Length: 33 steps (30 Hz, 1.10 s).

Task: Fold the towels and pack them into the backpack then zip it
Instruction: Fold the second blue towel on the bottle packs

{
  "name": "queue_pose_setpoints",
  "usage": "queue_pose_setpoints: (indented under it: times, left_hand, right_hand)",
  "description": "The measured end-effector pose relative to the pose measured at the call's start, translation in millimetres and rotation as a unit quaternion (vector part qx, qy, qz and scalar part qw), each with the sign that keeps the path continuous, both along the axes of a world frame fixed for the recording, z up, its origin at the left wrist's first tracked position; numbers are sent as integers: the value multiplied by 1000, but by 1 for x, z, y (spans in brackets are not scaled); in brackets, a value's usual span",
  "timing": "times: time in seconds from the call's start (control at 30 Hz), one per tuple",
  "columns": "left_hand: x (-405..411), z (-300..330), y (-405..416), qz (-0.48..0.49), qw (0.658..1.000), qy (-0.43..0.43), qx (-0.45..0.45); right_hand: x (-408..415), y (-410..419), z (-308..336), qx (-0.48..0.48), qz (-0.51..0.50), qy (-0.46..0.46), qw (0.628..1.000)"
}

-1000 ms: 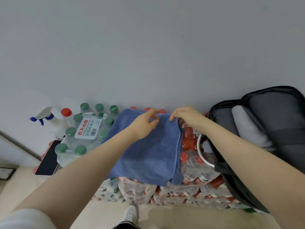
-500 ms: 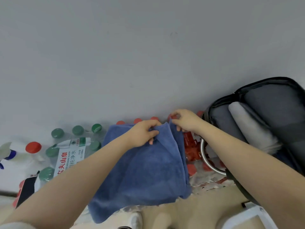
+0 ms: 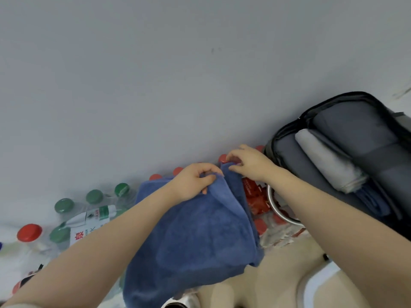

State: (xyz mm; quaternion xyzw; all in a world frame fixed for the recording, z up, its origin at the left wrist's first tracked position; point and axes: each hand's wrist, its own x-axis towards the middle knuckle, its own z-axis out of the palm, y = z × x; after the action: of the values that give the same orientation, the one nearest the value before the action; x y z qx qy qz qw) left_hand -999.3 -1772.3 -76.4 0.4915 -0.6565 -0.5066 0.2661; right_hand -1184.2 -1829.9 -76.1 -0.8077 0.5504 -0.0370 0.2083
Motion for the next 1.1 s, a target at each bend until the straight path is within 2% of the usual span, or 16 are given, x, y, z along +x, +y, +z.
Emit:
queue_pose_setpoints:
  times: [0.13,0.2,0.27,0.37,0.5,0.63,0.73,0.87,1.1]
  left_hand:
    - [13,-9,0,21,999,-16,-19]
    - [20,-11,3,19,998,-49,-39]
    - [22,-11,8,15,997,-45,-55]
    - [22,-10,8,24,998,3,-54]
    - [11,1,7,50,996,65,-41]
    - [-3,14,3,17,993,78,-87]
    - [-15,17,-2,-20,990,44,-135]
    - [-28,19,-5,-5,986,47,-160]
    - [-28,12,1,43,989,64,-129]
  right_hand:
    - [23,5,-3,-12,42,118,992]
    - [31,7,-6,-24,37,137,990]
    - [31,8,-5,-51,32,130,990]
    - [19,7,8,-53,-4,4,999]
    - [-2,11,31,0,-9,-121,993]
    - [-18,23,44,53,-37,-256,964]
    - [-19,35,44,124,-55,-337,932]
    - [-9,49,42,157,-57,-350,922]
    - [-5,55,37,71,-75,-343,933]
